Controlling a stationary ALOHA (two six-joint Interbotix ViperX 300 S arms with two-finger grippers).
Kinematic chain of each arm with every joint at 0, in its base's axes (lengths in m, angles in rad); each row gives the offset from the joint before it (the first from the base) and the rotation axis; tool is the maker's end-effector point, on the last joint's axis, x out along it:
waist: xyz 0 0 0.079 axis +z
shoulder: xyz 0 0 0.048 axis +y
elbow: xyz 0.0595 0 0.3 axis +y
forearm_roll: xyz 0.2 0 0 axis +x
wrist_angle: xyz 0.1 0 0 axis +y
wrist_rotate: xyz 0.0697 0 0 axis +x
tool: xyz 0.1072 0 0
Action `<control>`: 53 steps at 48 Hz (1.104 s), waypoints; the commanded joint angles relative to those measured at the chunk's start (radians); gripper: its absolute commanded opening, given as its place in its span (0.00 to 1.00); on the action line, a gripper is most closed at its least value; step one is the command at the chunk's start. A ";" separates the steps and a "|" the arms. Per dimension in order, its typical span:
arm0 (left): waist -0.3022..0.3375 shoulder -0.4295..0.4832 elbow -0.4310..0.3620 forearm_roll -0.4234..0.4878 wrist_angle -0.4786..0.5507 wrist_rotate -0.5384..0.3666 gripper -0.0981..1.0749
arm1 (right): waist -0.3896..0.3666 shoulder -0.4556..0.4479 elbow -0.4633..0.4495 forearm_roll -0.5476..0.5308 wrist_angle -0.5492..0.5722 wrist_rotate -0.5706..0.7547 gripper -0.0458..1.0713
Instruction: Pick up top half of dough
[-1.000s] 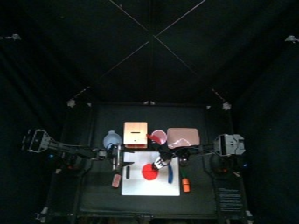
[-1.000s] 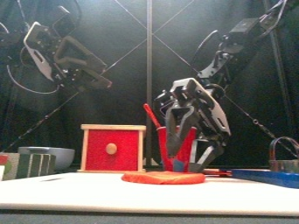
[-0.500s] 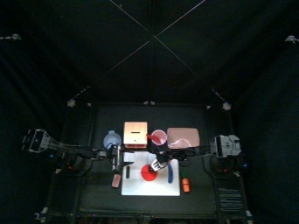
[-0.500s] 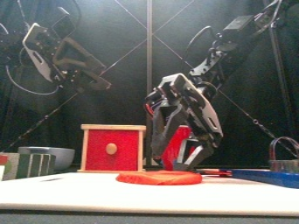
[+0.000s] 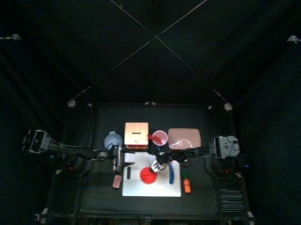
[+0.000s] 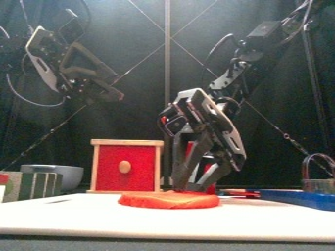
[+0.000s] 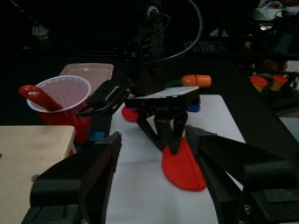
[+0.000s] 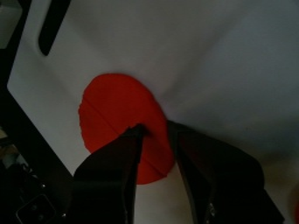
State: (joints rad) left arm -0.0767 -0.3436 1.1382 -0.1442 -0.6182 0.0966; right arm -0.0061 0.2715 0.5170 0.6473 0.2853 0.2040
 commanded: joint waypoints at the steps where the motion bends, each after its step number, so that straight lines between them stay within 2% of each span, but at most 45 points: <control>1: -0.002 0.000 -0.009 -0.005 -0.005 0.000 0.88 | 0.011 0.018 0.006 -0.018 0.008 0.002 0.68; 30: 0.000 0.000 -0.009 -0.005 -0.002 0.000 0.88 | 0.011 0.026 0.008 -0.080 0.011 0.003 0.57; 42: -0.002 0.000 -0.009 -0.005 -0.002 0.000 0.88 | 0.011 0.023 0.008 -0.087 0.011 0.003 0.57; 48: 0.000 0.000 -0.009 -0.006 -0.002 0.000 0.88 | 0.011 -0.018 0.006 -0.109 0.017 0.003 0.57; 53: 0.000 0.000 -0.009 -0.005 -0.002 0.000 0.88 | 0.006 -0.091 0.009 -0.140 0.032 0.003 0.57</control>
State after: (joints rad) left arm -0.0767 -0.3421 1.1382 -0.1488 -0.6167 0.0982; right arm 0.0000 0.2439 0.5231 0.5262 0.2976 0.2071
